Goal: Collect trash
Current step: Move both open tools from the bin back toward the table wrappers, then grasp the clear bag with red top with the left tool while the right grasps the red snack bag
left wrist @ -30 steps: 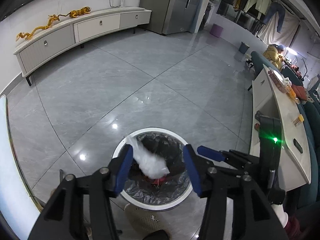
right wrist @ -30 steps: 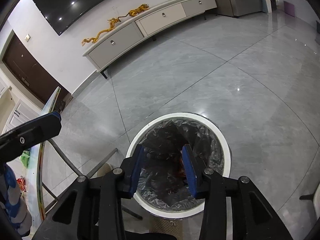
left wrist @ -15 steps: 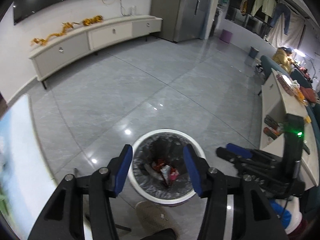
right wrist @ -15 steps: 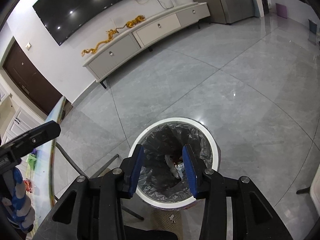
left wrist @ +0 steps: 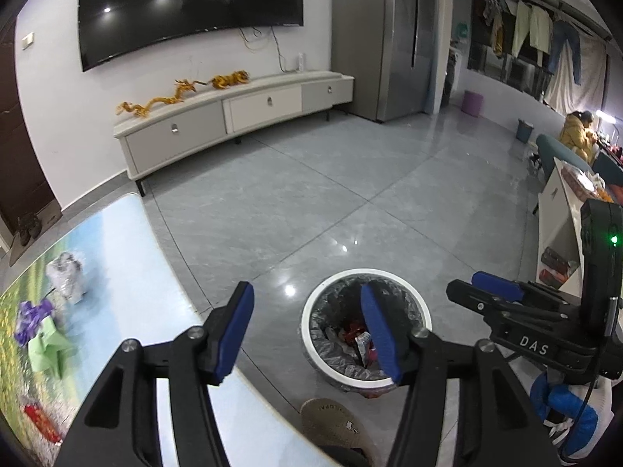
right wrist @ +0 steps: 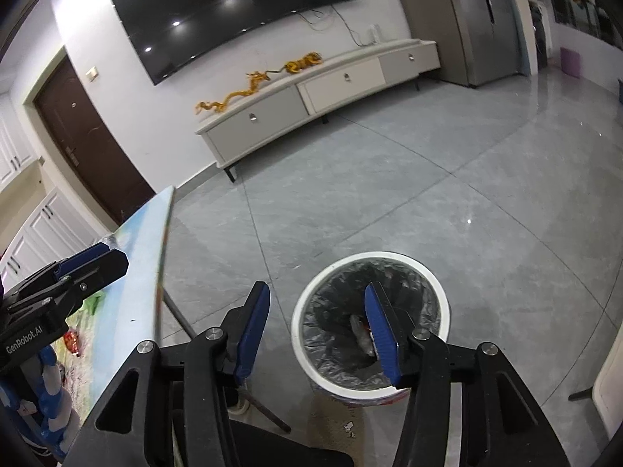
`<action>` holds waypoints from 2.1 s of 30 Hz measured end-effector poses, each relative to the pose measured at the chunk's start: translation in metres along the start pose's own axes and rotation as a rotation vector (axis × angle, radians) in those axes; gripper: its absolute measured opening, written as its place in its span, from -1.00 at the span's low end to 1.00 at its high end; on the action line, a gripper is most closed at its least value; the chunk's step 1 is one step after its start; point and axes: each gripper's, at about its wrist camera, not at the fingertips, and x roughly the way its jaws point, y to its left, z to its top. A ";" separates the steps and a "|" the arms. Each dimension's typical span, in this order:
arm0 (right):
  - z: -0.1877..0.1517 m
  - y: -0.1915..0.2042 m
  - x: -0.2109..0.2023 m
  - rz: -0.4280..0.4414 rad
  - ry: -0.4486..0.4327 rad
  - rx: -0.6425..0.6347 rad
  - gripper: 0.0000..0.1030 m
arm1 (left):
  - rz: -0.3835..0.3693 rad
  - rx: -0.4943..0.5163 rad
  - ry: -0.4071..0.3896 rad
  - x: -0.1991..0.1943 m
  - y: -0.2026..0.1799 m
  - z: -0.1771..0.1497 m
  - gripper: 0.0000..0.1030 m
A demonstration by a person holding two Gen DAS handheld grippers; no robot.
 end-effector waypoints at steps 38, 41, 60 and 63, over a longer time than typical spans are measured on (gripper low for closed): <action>-0.012 0.206 -0.111 0.248 -0.166 -0.380 0.12 | 0.368 -0.257 -0.229 -0.217 0.184 -0.116 0.12; -0.013 0.225 -0.103 0.277 -0.145 -0.405 0.12 | 0.422 -0.310 -0.203 -0.222 0.216 -0.139 0.12; -0.067 0.378 0.031 0.399 0.193 -0.621 0.12 | 0.375 -0.562 -0.003 -0.173 0.341 -0.250 0.17; -0.084 0.402 0.058 0.422 0.260 -0.662 0.12 | 0.360 -0.571 0.012 -0.165 0.344 -0.254 0.17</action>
